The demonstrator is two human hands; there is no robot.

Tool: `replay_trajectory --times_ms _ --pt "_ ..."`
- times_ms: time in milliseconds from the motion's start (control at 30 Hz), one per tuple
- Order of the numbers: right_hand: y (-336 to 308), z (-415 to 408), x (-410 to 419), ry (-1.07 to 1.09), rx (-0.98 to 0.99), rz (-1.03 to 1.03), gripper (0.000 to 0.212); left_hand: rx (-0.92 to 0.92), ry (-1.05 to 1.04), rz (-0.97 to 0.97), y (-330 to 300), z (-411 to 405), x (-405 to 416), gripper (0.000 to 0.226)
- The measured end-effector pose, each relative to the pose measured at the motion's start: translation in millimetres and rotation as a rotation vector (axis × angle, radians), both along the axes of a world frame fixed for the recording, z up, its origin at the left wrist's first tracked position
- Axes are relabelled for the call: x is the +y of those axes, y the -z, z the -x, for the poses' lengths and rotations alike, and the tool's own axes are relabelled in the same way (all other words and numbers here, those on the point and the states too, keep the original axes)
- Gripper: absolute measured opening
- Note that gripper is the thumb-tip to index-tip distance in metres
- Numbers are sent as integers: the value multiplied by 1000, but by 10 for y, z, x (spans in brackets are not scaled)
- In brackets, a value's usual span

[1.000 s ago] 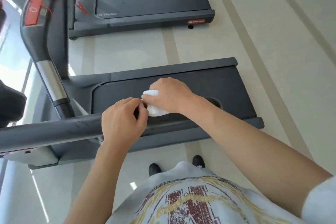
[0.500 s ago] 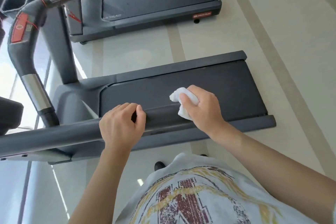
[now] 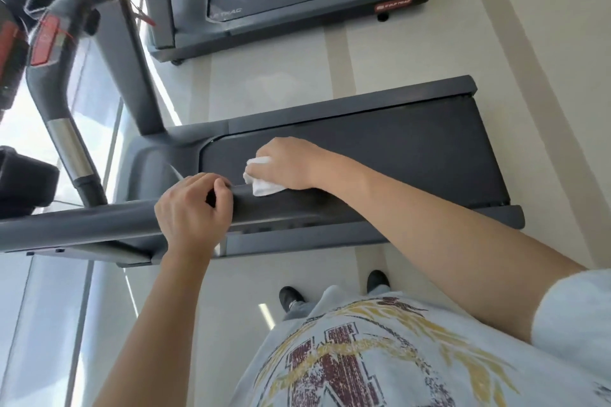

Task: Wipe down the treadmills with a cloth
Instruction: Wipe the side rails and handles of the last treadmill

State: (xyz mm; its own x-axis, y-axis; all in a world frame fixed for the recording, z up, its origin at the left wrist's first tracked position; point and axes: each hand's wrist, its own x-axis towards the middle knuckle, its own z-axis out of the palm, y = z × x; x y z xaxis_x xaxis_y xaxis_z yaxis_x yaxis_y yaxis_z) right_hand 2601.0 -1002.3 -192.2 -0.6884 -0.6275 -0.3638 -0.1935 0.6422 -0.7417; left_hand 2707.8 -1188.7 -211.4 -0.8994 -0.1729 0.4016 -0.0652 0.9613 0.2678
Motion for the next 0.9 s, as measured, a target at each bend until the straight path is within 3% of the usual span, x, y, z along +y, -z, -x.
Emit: replay_trajectory --times_ms 133,233,367,433,567,667,733,833,900 --pt "41 -422 355 178 388 66 37 16 0 -11 10 6 -4 30" --pt "161 -676 423 266 737 125 23 26 21 -17 32 20 -27 29" --pt "166 -643 51 188 942 30 33 48 56 -30 32 22 -40 30" --pt "49 -605 -275 85 908 -55 34 65 72 -65 -4 23 -53 30" --pt "-128 -448 -607 12 555 -99 33 -36 66 -194 -55 3 -185 22" --pt "-148 -457 -522 -24 568 -98 37 -151 218 -260 -109 -92 -360 22" --pt "-155 -480 -432 -47 522 -86 41 -128 308 -260 -127 -251 -570 20" --pt "-189 -497 -348 -10 460 -81 45 -70 288 -220 -147 -494 -1026 25" --pt "-199 -562 -428 23 526 -131 44 -63 233 -185 -188 -608 -1408 30"
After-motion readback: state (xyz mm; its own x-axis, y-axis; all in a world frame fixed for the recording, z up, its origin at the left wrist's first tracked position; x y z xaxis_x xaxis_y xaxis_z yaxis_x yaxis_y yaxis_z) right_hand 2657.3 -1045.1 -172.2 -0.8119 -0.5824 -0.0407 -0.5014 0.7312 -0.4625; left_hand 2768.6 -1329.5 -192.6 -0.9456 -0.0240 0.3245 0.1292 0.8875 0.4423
